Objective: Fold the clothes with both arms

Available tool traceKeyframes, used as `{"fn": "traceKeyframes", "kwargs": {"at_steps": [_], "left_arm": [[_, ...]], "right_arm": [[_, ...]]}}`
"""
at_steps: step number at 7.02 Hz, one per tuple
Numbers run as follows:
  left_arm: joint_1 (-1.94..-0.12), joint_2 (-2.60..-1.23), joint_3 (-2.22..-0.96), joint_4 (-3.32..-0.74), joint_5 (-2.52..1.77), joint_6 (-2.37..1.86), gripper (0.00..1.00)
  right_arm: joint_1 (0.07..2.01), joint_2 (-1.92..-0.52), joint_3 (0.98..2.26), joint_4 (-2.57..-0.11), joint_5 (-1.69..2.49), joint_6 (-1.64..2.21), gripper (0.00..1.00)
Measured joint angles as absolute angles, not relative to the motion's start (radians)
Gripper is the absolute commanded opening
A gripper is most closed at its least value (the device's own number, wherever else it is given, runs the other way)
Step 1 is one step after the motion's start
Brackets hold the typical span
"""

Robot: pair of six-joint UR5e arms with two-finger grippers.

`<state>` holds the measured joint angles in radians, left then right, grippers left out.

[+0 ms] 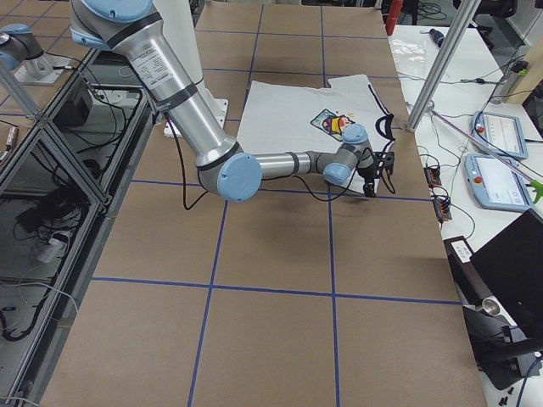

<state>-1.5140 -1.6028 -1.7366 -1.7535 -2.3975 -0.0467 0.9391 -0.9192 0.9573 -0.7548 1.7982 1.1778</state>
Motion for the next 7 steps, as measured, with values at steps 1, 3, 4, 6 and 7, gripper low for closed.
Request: {"fn": "traceKeyframes", "kwargs": {"at_steps": [1,3,4,6,7], "left_arm": [[-1.514,-1.603,-1.737,-1.754,-2.398,-0.046,1.00],[-1.514,-1.603,-1.739,-1.755,-2.399,-0.046,1.00],[-1.514,-1.603,-1.741,-1.755,-2.399,-0.046,1.00],[-1.514,-1.604,-1.747,-1.755,-2.399,-0.048,1.00],[-1.514,-1.604,-1.752,-1.755,-2.400,-0.049,1.00]], "right_arm": [[0.938,-0.910,0.940,-0.755,1.793,1.178,0.00],[0.938,-0.907,0.929,-0.755,1.791,1.179,0.00],[0.939,-0.908,0.929,-0.754,1.793,1.180,0.00],[0.940,-0.917,0.966,-0.754,1.807,1.181,0.00],[0.939,-0.916,1.000,-0.758,1.820,1.190,0.00]]}}
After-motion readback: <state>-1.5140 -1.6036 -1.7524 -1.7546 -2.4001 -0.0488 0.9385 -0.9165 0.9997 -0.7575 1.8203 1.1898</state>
